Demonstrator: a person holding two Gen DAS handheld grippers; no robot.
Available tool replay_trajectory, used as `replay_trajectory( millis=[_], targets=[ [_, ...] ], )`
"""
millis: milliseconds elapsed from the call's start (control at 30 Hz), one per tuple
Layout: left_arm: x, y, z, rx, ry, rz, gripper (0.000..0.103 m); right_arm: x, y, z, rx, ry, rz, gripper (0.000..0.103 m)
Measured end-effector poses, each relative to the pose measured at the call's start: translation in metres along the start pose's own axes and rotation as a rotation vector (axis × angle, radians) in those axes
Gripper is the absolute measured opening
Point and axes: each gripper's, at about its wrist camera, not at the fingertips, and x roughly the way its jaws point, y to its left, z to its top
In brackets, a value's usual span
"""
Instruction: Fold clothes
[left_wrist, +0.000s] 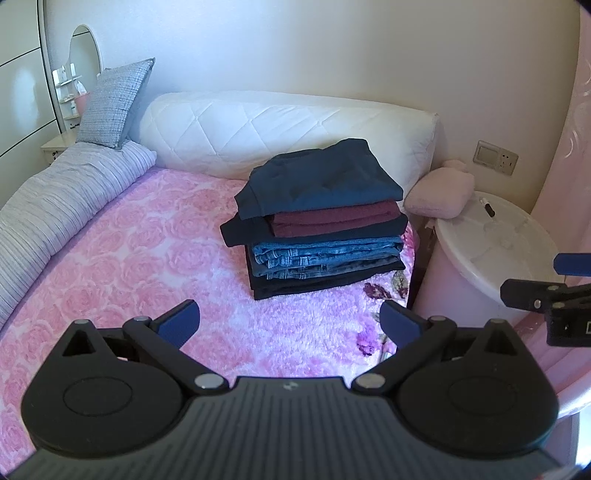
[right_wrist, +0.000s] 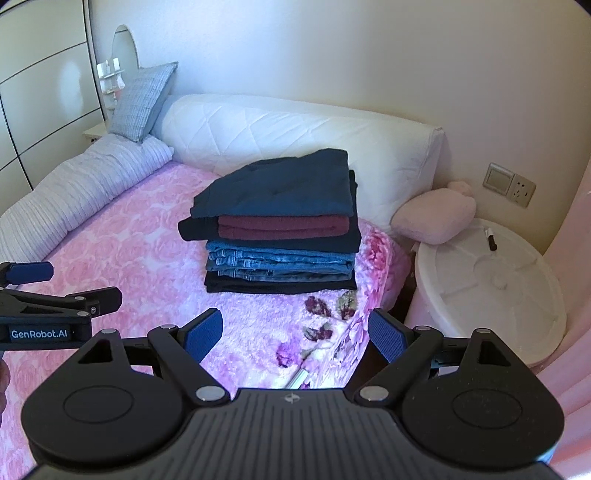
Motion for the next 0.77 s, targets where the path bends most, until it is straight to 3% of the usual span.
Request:
replay_trajectory(
  millis=[500,767],
  targets=[
    [0.007,-0.014,0.004,0.01,-0.007,-0.023,0.102,-0.006,-0.008,-0.004,0.009,0.002,-0.029,0.088],
    [0.015,-0.025,0.01,0.01,-0.016,0.004,0.102,0.004,-0.023,0.002,0.012,0.003,-0.014,0.088]
  ],
)
